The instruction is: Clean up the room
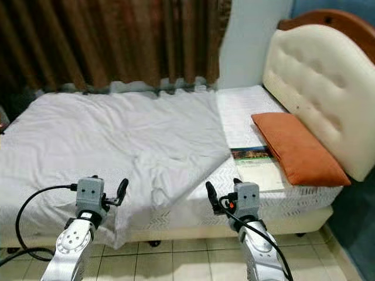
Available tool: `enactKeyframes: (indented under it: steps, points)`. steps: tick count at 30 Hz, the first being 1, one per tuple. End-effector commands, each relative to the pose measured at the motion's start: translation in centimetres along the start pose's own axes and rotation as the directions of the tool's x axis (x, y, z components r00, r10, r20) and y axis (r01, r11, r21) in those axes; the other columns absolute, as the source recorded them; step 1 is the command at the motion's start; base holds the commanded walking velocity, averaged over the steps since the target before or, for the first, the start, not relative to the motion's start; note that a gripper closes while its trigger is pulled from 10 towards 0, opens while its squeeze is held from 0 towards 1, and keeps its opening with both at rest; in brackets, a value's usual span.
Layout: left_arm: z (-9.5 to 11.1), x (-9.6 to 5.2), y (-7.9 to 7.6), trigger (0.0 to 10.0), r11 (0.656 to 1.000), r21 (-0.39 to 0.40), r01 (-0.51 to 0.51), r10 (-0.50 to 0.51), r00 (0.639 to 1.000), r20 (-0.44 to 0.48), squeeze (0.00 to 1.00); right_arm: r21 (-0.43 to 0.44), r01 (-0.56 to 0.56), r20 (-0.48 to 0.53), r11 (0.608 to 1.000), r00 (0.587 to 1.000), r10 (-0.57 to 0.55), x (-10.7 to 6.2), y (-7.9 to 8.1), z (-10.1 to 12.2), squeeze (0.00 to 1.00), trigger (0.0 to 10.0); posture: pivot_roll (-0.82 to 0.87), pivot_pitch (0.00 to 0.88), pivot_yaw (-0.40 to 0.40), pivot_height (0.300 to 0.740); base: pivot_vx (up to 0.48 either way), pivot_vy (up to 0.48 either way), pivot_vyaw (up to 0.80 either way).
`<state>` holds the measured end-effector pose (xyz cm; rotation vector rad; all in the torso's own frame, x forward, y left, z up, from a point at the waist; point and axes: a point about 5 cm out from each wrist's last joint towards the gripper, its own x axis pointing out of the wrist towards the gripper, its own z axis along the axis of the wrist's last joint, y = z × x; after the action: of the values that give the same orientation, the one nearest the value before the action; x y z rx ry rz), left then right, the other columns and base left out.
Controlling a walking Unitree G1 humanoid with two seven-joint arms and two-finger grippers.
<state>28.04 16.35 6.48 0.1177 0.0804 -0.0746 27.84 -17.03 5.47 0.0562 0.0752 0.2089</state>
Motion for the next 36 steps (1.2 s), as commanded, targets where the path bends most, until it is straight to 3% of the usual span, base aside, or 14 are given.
enactKeyframes:
  steps: [1, 6, 16, 23, 30, 36]
  points:
    - [0.7, 0.6, 0.4, 10.0, 1.0, 0.018, -0.018, 0.018, 1.0, 0.001, 0.0, -0.011, -0.022, 0.017, 1.0, 1.0, 0.022, 0.6, 0.5, 0.5, 0.0, 10.0, 0.04, 0.0, 0.011, 0.74, 0.0, 0.0, 0.0]
    - [0.3, 1.1, -0.8, 10.0, 1.0, 0.001, 0.003, -0.003, 0.999, -0.04, 0.0, -0.024, -0.043, 0.018, 0.999, 0.999, 0.043, 1.4, 0.7, 0.9, 0.0, 10.0, 0.04, 0.0, 0.007, 0.74, 0.0, 0.439, 0.0]
    - [0.2, 1.0, -1.2, 10.0, 1.0, -0.013, 0.009, -0.01, 0.999, -0.043, 0.0, -0.031, -0.053, 0.007, 0.998, 0.999, 0.054, 1.3, 0.6, 0.7, 0.0, 10.0, 0.03, 0.0, -0.002, 0.74, 0.0, 0.434, 0.0]
    - [0.6, 1.7, -2.0, 10.0, 0.997, 0.009, 0.076, -0.075, 0.995, -0.059, 0.0, -0.038, -0.064, -0.011, 0.997, 0.998, 0.063, 1.5, 0.8, 0.5, 0.0, 10.0, 0.03, 0.0, 0.002, 0.74, 0.0, 0.433, 0.0]
    - [0.8, 2.0, -2.3, 10.0, 0.997, 0.004, 0.078, -0.077, 0.996, -0.044, 0.0, -0.032, -0.058, -0.026, 0.998, 0.998, 0.058, 1.7, 0.7, 0.4, 0.0, 10.0, 0.02, 0.003, 0.004, 0.74, 0.0, 0.432, -0.74]
    - [0.9, 2.0, -2.0, 10.0, 0.999, 0.012, 0.049, -0.048, 0.998, -0.034, 0.0, -0.04, -0.077, -0.027, 0.996, 0.997, 0.076, 1.7, 0.9, 0.4, 0.0, 10.0, 0.02, 0.003, 0.004, 0.74, 0.044, 0.0, -0.62]
